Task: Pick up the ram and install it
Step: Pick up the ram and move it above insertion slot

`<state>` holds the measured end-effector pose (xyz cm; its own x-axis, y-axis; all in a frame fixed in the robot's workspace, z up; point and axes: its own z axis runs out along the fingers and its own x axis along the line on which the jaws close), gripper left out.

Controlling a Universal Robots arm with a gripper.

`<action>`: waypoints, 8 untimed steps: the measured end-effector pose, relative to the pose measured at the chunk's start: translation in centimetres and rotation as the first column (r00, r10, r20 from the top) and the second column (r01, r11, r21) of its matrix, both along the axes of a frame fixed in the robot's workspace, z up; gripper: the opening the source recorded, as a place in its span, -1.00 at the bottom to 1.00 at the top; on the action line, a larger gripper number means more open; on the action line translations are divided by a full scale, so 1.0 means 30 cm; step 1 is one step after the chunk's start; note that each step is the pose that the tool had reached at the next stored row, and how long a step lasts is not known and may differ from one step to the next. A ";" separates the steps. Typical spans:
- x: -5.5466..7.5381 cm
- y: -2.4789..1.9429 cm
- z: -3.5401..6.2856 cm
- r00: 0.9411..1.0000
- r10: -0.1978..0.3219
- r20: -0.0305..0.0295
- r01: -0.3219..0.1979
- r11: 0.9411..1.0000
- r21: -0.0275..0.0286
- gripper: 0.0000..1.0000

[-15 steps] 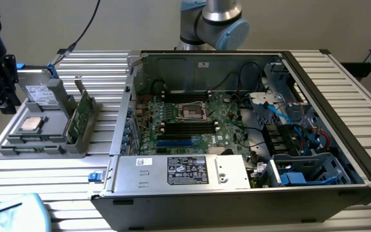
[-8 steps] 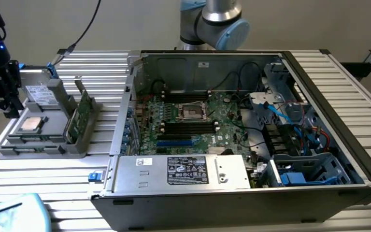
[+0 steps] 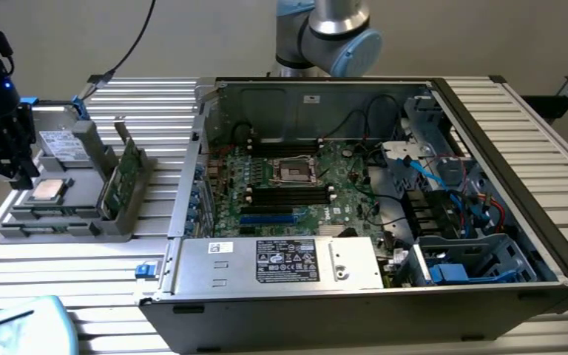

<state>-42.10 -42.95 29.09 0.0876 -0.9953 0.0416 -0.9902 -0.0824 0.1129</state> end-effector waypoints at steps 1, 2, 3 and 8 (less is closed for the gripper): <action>0.000 -0.004 -0.006 1.000 0.001 0.000 -0.001 1.000 0.000 -0.38; 0.000 -0.009 -0.012 1.000 0.001 0.000 -0.001 1.000 0.000 -0.38; -0.001 -0.013 -0.018 1.000 0.002 0.000 -0.002 1.000 0.000 -0.38; -0.001 -0.031 -0.048 1.000 0.006 0.000 -0.006 1.000 0.000 -0.38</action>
<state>-42.13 -43.88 27.65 0.0935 -0.9948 0.0415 -0.9897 -0.0883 0.1130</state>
